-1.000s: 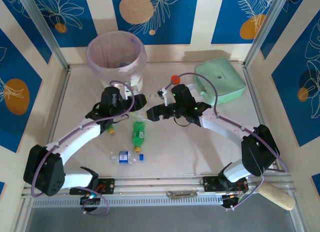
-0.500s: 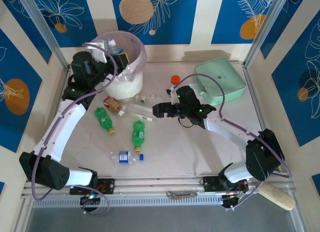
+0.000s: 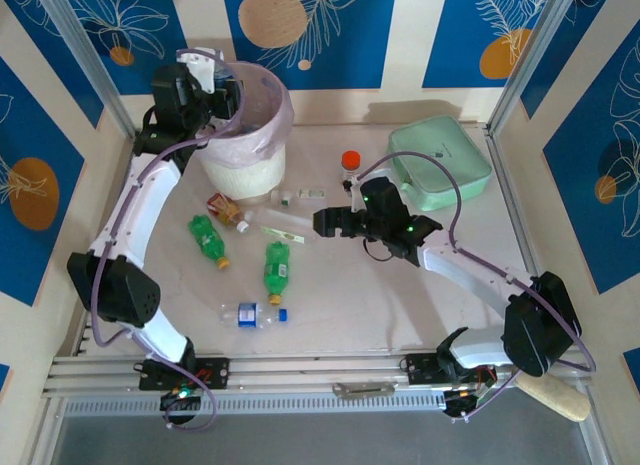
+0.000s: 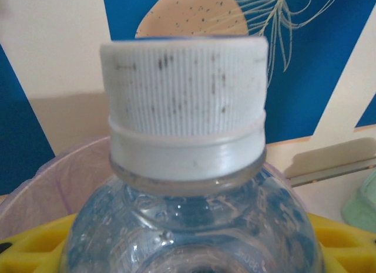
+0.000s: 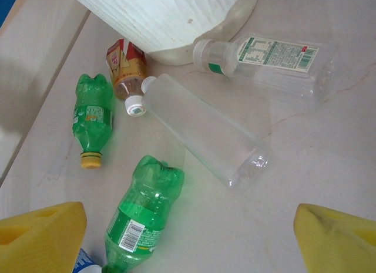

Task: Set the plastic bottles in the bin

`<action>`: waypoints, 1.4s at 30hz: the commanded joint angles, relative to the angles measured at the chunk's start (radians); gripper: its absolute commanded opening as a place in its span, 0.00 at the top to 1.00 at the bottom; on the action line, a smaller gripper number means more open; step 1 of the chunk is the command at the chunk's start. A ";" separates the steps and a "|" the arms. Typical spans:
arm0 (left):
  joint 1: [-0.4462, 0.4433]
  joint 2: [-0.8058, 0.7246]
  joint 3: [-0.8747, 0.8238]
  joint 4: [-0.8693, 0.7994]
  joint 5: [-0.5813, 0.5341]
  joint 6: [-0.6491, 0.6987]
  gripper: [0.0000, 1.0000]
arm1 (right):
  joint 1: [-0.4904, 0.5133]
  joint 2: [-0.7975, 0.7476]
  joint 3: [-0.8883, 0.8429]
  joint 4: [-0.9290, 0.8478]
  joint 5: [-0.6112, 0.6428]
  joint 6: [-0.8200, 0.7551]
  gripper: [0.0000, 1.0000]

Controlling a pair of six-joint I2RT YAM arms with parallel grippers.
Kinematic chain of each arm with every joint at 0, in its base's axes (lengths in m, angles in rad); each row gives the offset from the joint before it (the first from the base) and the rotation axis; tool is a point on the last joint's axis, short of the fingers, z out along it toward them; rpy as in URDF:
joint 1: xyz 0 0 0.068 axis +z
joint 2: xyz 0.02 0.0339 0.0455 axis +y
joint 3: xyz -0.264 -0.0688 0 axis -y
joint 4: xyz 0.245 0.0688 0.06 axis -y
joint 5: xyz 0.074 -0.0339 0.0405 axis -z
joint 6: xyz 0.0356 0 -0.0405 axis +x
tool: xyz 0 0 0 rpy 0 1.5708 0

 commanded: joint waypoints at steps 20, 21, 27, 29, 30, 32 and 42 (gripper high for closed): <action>0.011 0.062 0.128 -0.218 0.039 -0.035 0.00 | -0.003 -0.023 -0.014 -0.020 0.015 0.021 0.08; 0.010 0.042 0.120 -0.212 0.058 -0.052 0.00 | -0.003 -0.018 -0.011 -0.020 0.013 0.023 0.08; 0.011 -0.139 -0.080 -0.060 0.166 -0.191 0.00 | 0.006 0.027 0.007 -0.011 -0.002 0.042 0.08; 0.009 -0.212 -0.195 0.018 0.193 -0.251 0.00 | 0.014 0.054 0.016 -0.006 -0.003 0.062 0.08; 0.010 -0.239 -0.246 0.050 0.206 -0.279 0.00 | 0.018 0.065 0.021 -0.006 -0.002 0.070 0.08; 0.009 -0.295 -0.357 0.109 0.235 -0.336 0.00 | 0.029 0.101 0.037 -0.018 0.020 0.105 0.08; 0.010 -0.491 -0.848 0.256 0.316 -0.490 0.00 | 0.123 0.315 0.142 -0.028 0.014 0.273 0.09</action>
